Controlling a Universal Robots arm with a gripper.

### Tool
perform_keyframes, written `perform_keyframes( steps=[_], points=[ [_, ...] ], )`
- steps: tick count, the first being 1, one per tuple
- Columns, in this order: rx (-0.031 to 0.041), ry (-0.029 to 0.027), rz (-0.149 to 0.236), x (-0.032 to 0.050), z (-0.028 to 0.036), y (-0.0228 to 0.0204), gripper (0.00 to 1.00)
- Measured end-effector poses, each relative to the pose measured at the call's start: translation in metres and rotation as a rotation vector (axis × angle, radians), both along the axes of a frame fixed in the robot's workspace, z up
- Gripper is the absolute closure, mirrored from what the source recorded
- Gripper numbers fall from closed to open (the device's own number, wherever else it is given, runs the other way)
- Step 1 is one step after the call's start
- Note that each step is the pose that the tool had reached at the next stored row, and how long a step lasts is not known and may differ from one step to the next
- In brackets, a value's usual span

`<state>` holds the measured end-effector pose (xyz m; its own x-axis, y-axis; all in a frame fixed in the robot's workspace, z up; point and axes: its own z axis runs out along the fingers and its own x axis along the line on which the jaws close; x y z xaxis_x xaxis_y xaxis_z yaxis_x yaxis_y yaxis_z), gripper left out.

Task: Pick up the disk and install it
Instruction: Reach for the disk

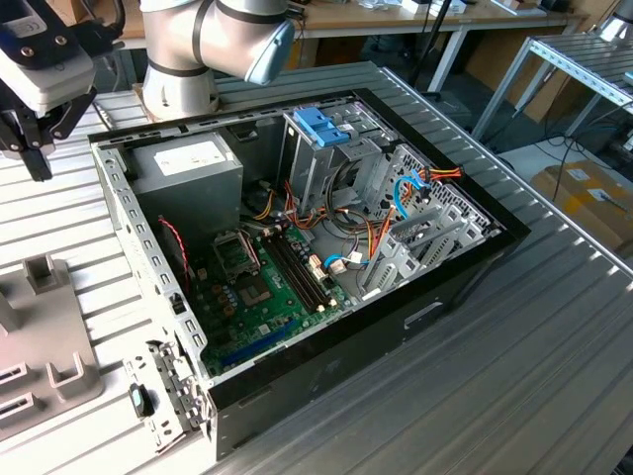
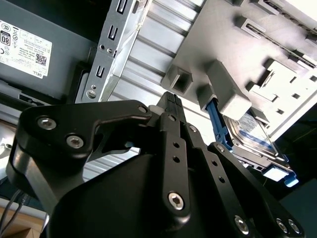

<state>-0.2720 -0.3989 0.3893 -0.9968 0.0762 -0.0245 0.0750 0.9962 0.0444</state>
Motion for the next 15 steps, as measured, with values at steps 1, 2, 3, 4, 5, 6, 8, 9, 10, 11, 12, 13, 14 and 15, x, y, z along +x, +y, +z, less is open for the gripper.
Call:
perform_keyframes(
  steps=[1, 2, 3, 4, 5, 6, 8, 9, 10, 11, 12, 13, 14, 15],
  points=[
    [0.0, 0.0, 0.0, -0.0003, 0.0, 0.0, 0.89],
    [0.0, 0.0, 0.0, -0.0007, 0.0, 0.0, 0.89],
    [-0.0001, 0.0001, 0.0, -0.0011, 0.0, 0.0, 0.89],
    [0.0, 0.0, 0.0, -0.0018, 0.0, 0.0, 0.89],
    [0.0, 0.0, 0.0, -0.0028, -0.0001, 0.0, 0.89],
    [-0.0001, 0.0001, 0.0, -0.0035, -0.0001, 0.0, 0.89],
    [0.0, 0.0, 0.0, -0.005, -0.0001, 0.0, 0.89],
    [0.0, 0.0, 0.0, -0.0057, -0.0002, 0.0, 0.89],
    [0.0, 0.0, 0.0, -0.0068, -0.0002, 0.0, 0.89],
    [0.0, 0.0, 0.0, -0.0077, -0.0003, 0.0, 0.89],
    [-0.0001, 0.0001, 0.0, -0.0086, -0.0003, 0.0, 0.89],
    [0.0, 0.0, 0.0, -0.0093, -0.0003, 0.0, 0.89],
    [0.0, -0.0001, 0.0, -0.0099, -0.0004, 0.0, 0.89],
    [0.0001, -0.0001, 0.0, -0.0103, -0.0004, 0.0, 0.89]
  ],
)
